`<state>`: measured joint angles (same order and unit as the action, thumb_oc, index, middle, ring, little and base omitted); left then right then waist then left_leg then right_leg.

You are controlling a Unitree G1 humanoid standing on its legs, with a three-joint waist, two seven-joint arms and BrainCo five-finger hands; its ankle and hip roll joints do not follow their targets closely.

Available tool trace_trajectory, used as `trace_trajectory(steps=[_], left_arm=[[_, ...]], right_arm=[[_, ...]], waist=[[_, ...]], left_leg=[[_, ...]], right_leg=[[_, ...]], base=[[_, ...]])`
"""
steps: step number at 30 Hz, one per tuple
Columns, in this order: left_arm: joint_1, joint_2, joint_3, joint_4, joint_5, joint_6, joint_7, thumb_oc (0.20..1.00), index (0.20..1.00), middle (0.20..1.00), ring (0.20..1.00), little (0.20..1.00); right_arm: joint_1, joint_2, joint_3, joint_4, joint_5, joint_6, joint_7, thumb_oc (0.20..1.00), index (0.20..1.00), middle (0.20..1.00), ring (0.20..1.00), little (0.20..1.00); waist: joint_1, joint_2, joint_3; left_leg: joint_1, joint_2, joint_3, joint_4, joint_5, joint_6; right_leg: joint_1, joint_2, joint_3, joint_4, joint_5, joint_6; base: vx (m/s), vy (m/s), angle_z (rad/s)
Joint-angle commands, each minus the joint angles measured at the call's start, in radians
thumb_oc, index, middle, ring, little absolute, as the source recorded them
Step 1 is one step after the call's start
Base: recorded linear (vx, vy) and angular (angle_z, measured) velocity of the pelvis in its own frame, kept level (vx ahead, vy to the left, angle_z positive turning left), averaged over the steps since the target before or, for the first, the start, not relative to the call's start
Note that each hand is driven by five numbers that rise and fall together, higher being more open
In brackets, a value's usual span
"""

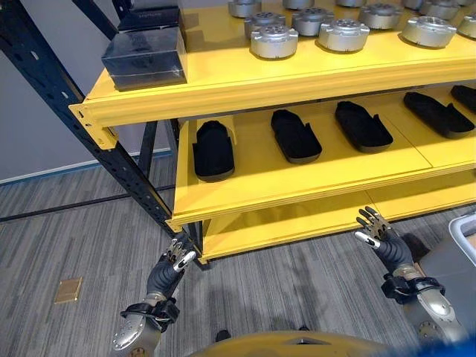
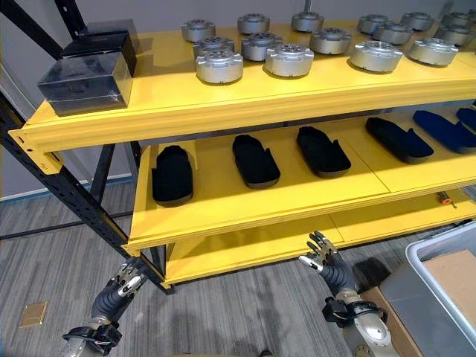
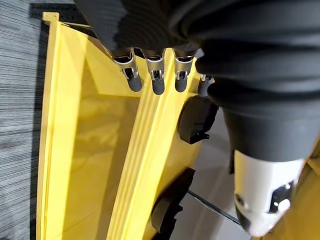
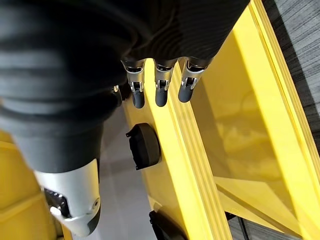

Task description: Move parts from the plastic box to the shelf.

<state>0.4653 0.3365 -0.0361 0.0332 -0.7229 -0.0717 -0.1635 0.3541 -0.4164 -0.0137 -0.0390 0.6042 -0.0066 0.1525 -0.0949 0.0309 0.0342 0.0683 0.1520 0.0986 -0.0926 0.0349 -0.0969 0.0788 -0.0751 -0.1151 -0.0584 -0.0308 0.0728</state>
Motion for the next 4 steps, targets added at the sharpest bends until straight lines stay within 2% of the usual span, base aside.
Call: trace_trajectory(steps=[1,4], left_arm=[[-0.02,0.04,0.041,-0.009,0.027,-0.05,0.008,1.0,1.0,1.0,1.0,1.0],[-0.02,0.032,0.038,0.0,0.025,-0.048,0.015,1.0,1.0,1.0,1.0,1.0]], right_arm=[[-0.008,-0.004,0.0,-0.037,0.014,-0.032,0.004,1.0,1.0,1.0,1.0,1.0],[-0.005,-0.001,0.005,-0.04,0.011,-0.032,0.0,1.0,1.0,1.0,1.0,1.0]], waist=[[0.007,-0.022,-0.009],[0.008,-0.024,-0.011]], left_leg=[[-0.063,0.046,-0.05,0.011,0.073,0.004],[-0.056,0.044,-0.046,0.01,0.07,0.006]], right_leg=[[-0.066,-0.09,-0.017,0.051,0.031,0.088],[-0.061,-0.092,-0.015,0.047,0.032,0.09]], base=[[0.02,0.011,-0.03],[0.0,0.0,0.0]])
